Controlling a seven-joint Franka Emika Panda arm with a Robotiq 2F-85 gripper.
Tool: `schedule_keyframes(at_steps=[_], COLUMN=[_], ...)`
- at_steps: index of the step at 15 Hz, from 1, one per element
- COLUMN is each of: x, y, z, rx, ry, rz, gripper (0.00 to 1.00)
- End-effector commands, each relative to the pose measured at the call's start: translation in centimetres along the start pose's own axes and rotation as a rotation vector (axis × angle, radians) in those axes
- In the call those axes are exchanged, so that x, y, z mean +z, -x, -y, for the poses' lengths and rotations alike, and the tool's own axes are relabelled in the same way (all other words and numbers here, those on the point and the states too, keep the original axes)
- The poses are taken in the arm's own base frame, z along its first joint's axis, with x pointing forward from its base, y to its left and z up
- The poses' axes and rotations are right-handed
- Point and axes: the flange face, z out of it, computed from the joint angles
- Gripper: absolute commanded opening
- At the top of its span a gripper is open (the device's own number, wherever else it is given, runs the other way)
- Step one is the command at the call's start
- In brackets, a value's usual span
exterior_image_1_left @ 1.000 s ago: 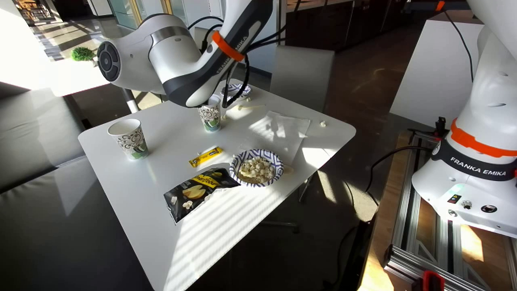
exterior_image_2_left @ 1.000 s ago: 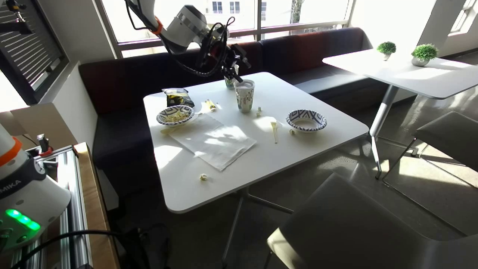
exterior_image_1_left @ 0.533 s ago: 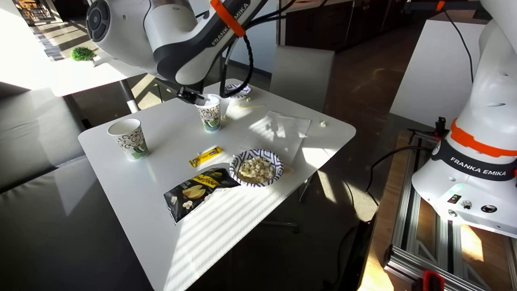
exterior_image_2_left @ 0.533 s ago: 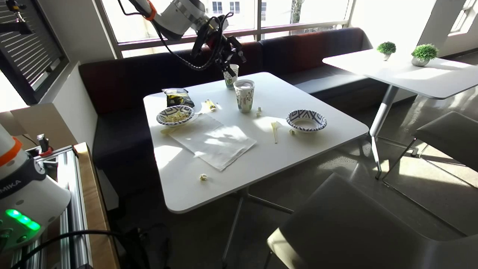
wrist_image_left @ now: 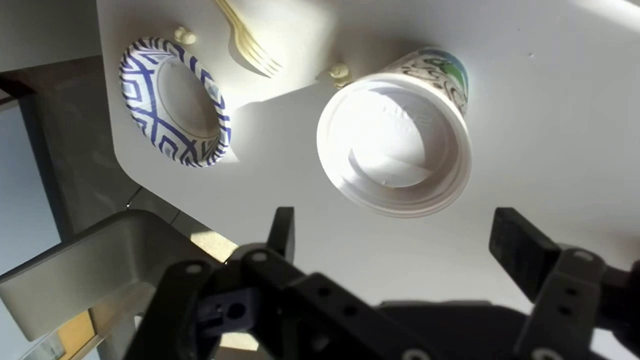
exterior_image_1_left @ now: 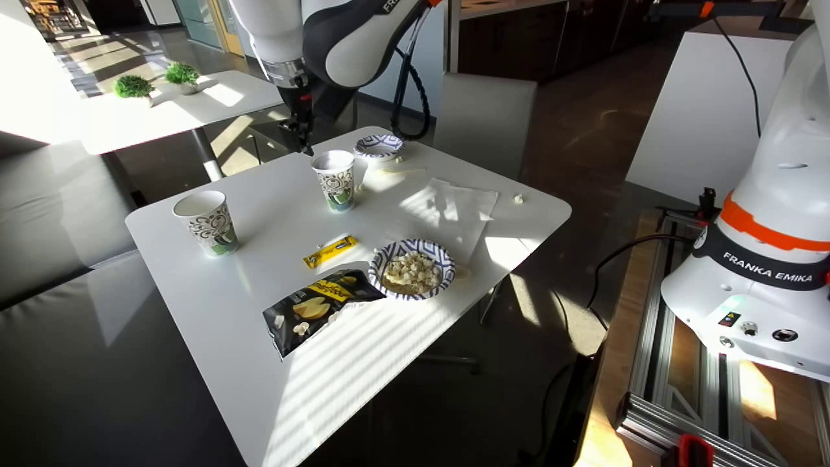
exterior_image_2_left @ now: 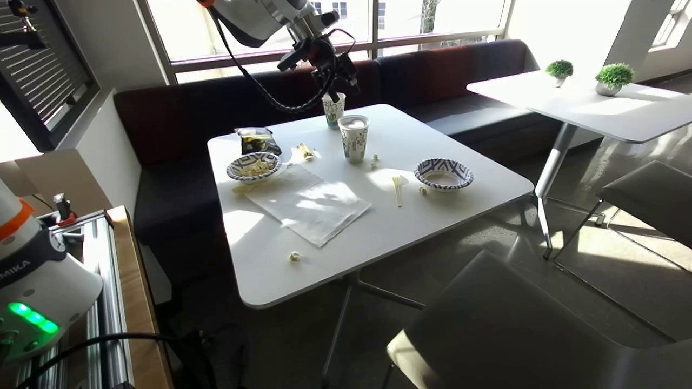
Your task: Put the white lid on top of the coffee cup on the right.
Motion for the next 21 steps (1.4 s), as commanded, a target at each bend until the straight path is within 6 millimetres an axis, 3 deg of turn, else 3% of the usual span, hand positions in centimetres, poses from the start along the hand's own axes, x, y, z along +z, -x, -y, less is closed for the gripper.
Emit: schedule_keyframes(at_steps=[1, 5, 7, 13, 17, 18, 21], x=[0.1, -0.6, -2.0, -8.2, -11.8, -10.4, -12.0], y=[3.1, 5.8, 6.8, 9.9, 11.8, 9.5, 10.9], z=[-3.0, -3.9, -4.0, -7.1, -10.4, -9.3, -10.6], rx=[0.043, 0.048, 0.080, 0.223, 0.370, 0.310, 0.354], ry=[-0.188, -0.385, -0.441, -0.343, -0.245, -0.299, -0.257], rz=[-0.010, 0.078, 0.128, 0.174, 0.086, 0.118, 0.091], gripper=[1.00, 1.00, 1.00, 1.00, 1.00, 1.00, 1.00])
